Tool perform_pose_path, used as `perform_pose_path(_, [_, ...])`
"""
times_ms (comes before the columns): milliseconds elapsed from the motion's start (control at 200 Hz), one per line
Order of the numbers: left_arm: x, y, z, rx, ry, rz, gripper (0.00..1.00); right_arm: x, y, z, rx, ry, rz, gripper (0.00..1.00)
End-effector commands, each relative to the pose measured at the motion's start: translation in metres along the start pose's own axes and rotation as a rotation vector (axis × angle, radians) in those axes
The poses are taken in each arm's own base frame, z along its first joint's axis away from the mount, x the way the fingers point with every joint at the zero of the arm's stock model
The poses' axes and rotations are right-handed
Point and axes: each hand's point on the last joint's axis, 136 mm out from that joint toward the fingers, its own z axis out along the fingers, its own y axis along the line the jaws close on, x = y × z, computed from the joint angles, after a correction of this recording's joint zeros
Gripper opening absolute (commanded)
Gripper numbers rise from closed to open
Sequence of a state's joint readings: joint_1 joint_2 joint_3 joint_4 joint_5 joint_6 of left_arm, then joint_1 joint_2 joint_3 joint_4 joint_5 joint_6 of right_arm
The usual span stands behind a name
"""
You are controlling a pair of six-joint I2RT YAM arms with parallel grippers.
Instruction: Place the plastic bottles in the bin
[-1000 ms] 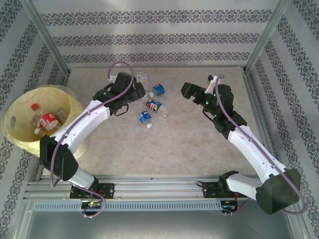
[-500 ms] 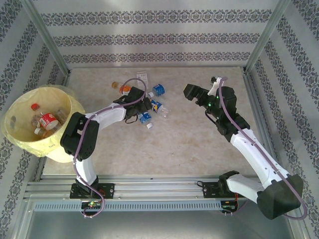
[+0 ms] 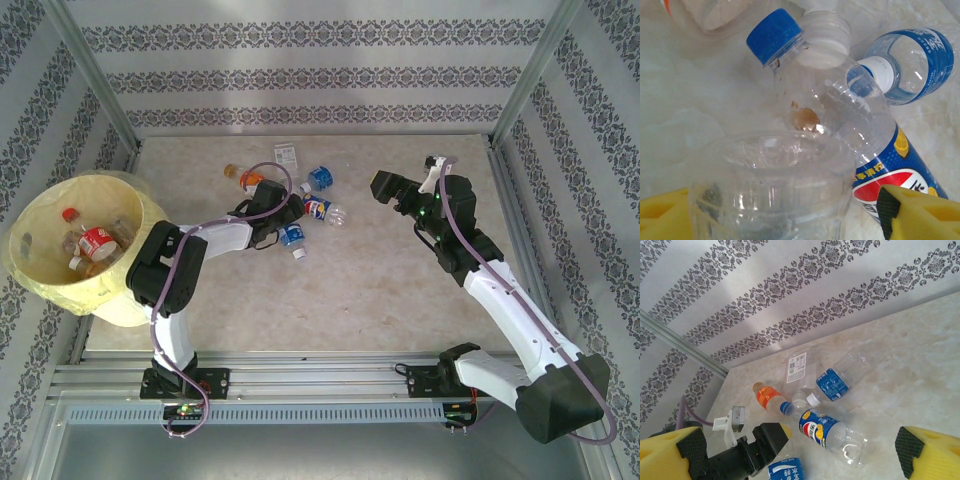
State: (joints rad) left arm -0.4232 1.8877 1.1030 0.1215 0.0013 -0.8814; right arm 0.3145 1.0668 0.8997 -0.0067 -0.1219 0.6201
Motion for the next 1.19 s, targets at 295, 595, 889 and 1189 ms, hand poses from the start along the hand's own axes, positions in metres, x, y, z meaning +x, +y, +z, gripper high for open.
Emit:
perform_pose_path(295, [0.001, 0.009, 0.006, 0.007, -0.024, -0.002, 0.60, 0.011, 0.004, 0.005, -0.070, 0.027, -0.134, 0.98])
perform_pose_path(595, [-0.009, 0.006, -0.021, 0.006, -0.060, 0.042, 0.54, 0.039, 0.007, 0.015, -0.145, 0.117, -0.250, 0.98])
perform_pose_path(889, [-0.034, -0.016, -0.071, 0.055, -0.120, 0.080, 0.54, 0.056, 0.030, 0.016, -0.243, 0.123, -0.419, 0.98])
perform_pose_path(1189, [-0.087, -0.043, -0.148, 0.003, -0.229, 0.221, 0.54, 0.083, 0.062, 0.018, -0.344, 0.172, -0.591, 0.98])
